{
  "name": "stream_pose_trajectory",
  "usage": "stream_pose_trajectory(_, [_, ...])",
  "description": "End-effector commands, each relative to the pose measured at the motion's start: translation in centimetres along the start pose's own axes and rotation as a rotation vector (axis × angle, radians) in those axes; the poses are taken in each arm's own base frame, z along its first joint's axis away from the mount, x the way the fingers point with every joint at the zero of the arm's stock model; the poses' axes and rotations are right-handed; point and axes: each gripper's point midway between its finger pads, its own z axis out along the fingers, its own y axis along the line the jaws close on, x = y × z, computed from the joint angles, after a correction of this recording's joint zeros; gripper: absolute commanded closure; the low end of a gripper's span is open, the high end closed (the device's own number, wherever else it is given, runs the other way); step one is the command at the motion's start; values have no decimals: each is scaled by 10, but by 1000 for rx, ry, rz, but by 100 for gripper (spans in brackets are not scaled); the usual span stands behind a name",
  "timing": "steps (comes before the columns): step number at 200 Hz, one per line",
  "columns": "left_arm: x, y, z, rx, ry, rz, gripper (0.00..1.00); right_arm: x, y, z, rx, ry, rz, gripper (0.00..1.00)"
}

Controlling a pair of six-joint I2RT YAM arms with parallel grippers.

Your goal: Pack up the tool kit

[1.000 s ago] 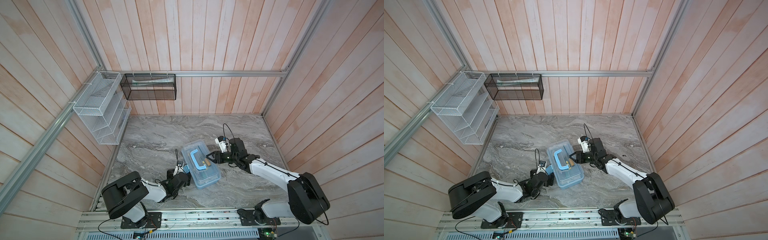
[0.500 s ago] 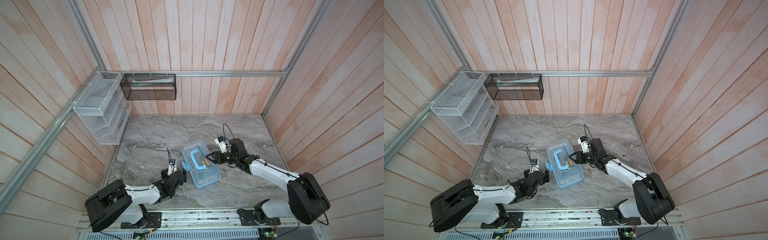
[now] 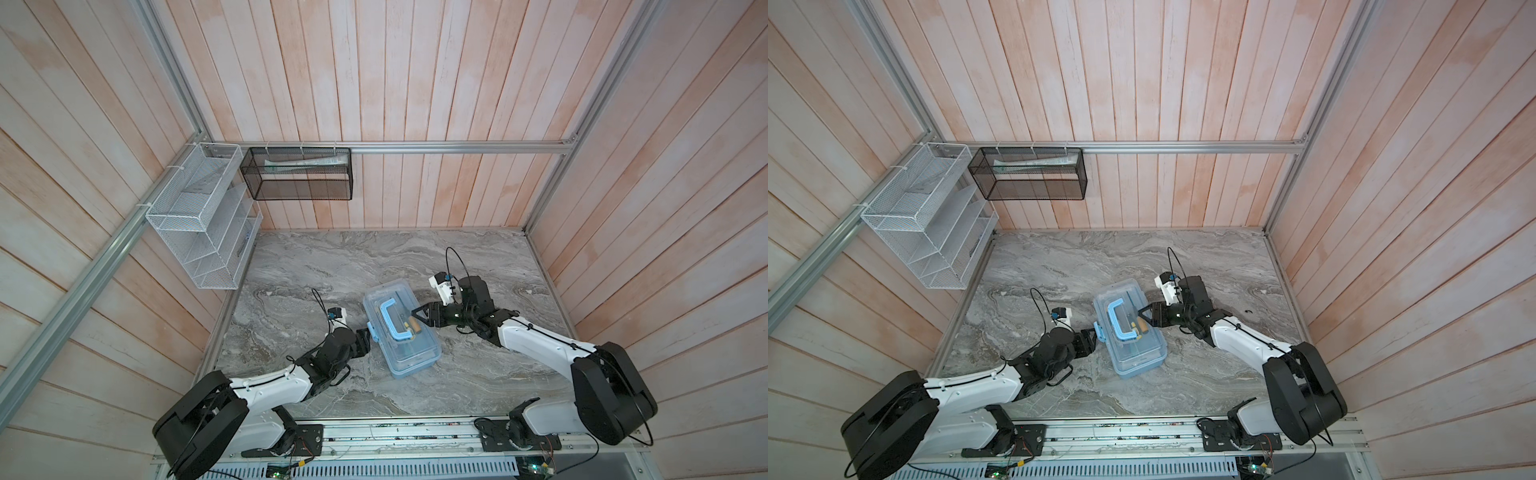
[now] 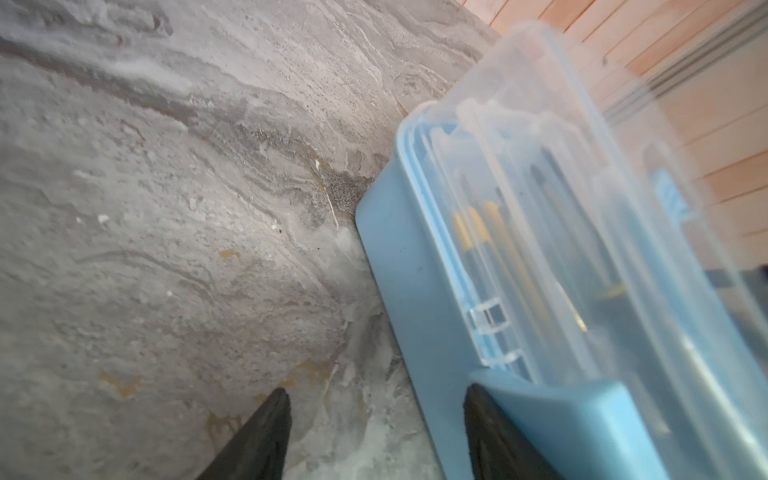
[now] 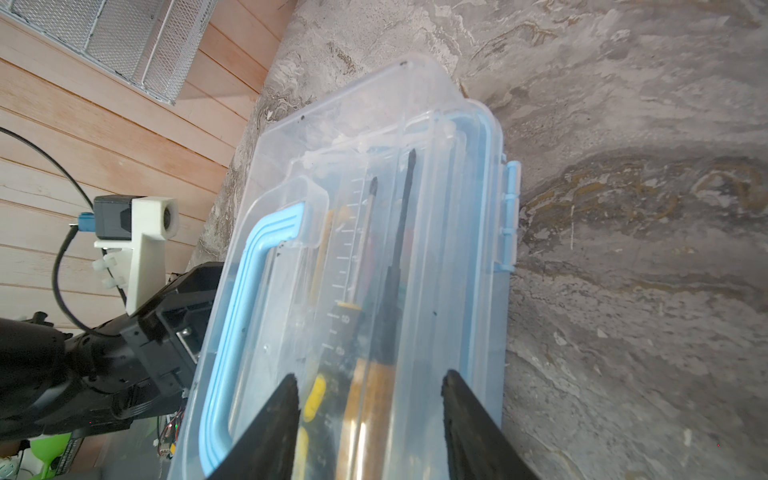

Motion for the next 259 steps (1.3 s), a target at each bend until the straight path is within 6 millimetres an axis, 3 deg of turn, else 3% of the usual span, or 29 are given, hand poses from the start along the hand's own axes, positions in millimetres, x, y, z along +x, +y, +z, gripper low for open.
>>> stream_pose_trajectory(1, [-1, -16, -9, 133, 3, -111, 45, 13, -5, 6, -4, 52, 13, 48])
stream_pose_trajectory(17, [-6, -20, -13, 162, -25, -118, 55, 16, -7, 8, -1, 57, 15, 48])
stream_pose_trajectory(67, [-4, -45, -16, 294, 6, -84, 56, 18, -9, 11, -5, 67, 23, 48])
stream_pose_trajectory(172, [5, -45, -18, 330, 35, -118, 65, 23, -14, 12, 6, 78, 42, 49])
stream_pose_trajectory(259, [-1, -48, -31, 385, -12, -130, 70, 24, -15, 15, 7, 91, 49, 49])
